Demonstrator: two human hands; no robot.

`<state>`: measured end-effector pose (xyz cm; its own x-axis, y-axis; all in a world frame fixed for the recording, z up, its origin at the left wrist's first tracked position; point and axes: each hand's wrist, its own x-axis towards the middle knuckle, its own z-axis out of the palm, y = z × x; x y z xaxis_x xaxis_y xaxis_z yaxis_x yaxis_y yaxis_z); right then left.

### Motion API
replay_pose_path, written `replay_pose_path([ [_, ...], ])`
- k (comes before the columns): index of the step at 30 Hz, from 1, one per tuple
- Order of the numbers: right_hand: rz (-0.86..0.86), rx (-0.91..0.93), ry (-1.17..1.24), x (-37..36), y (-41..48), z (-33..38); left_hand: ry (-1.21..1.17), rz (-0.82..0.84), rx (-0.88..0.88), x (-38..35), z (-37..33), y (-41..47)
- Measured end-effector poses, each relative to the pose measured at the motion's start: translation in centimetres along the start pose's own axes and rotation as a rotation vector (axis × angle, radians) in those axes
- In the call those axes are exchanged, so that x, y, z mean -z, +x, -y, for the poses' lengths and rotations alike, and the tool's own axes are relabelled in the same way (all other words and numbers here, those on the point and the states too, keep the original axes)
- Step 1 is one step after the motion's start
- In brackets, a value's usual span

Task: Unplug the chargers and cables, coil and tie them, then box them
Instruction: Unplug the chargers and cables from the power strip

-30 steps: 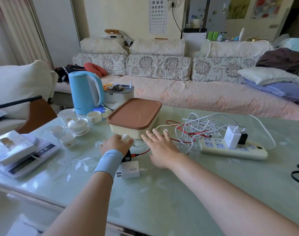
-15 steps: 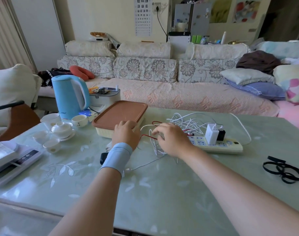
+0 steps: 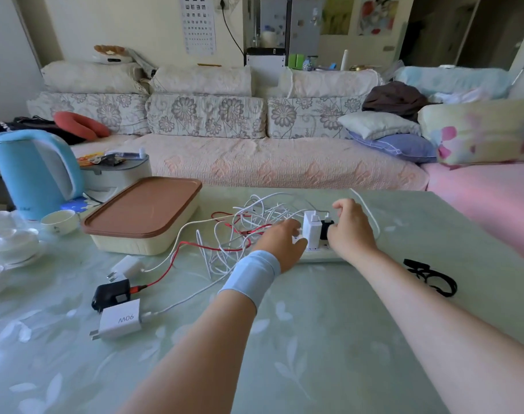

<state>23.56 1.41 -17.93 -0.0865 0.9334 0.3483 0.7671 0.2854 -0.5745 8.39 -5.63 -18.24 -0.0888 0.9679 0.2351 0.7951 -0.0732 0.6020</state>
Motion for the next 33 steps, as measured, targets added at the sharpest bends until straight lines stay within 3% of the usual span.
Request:
replay_pose_path([
  [3, 0.213, 0.013, -0.034, -0.6, 0.8, -2.3, 0.049, 0.008, 0.039, -2.3, 0.1, 1.6],
  [5, 0.266, 0.042, -0.034, -1.1, 1.0, -3.0, 0.061, -0.007, 0.071, -3.3, -0.1, 2.5],
  [12, 0.204, 0.039, -0.025, -3.3, 1.2, -3.8, -0.266, -0.062, 0.143, -6.6, -0.8, 4.8],
  [21, 0.083, 0.035, -0.066, -4.4, 1.5, -4.3, -0.157, -0.136, 0.102, -8.4, 0.0, 5.4],
  [25, 0.078, 0.038, -0.055, -4.5, 1.4, -4.3, -0.199, -0.233, 0.083, -9.1, -0.1, 4.7],
  [33, 0.12, 0.044, -0.088, -4.0, 1.2, -3.9, -0.237, -0.226, 0.12, -9.1, -0.6, 4.9],
])
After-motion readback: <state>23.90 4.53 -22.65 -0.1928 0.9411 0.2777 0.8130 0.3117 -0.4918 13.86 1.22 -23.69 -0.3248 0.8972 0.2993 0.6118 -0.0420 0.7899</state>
